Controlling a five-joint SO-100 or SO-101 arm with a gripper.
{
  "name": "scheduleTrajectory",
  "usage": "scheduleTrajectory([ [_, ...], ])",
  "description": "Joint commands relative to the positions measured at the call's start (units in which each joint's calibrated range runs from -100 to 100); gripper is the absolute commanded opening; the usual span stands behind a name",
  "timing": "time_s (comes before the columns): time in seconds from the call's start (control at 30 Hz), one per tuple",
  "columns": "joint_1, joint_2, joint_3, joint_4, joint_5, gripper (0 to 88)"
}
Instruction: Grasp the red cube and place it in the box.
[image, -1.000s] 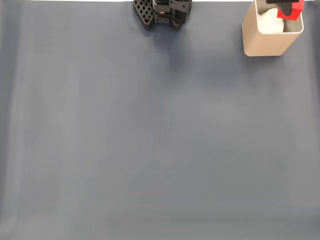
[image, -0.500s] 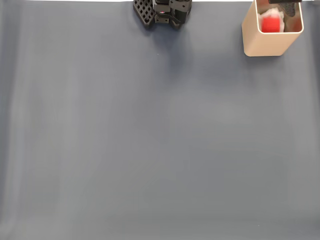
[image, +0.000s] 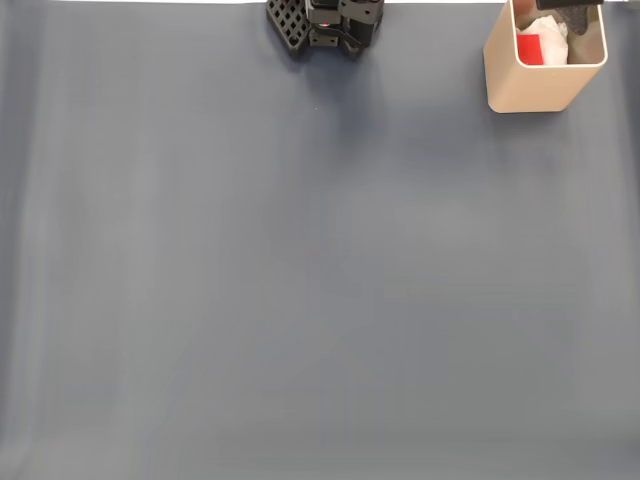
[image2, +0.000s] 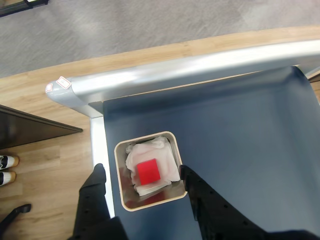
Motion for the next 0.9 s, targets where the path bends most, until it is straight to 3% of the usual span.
scheduleTrajectory([
  [0.0,0.95,-2.09,-0.52,-0.60,0.44,36.7],
  [0.53,2.01,-3.04,0.21,-0.77,0.00,33.4],
  [0.6,2.51,-3.04,0.21,-0.68,-0.05,27.3],
  [0.77,4.14,-3.21,0.30,-0.68,0.34,1.1],
  [0.87,4.92,-3.21,0.21,-1.01,0.34,0.2],
])
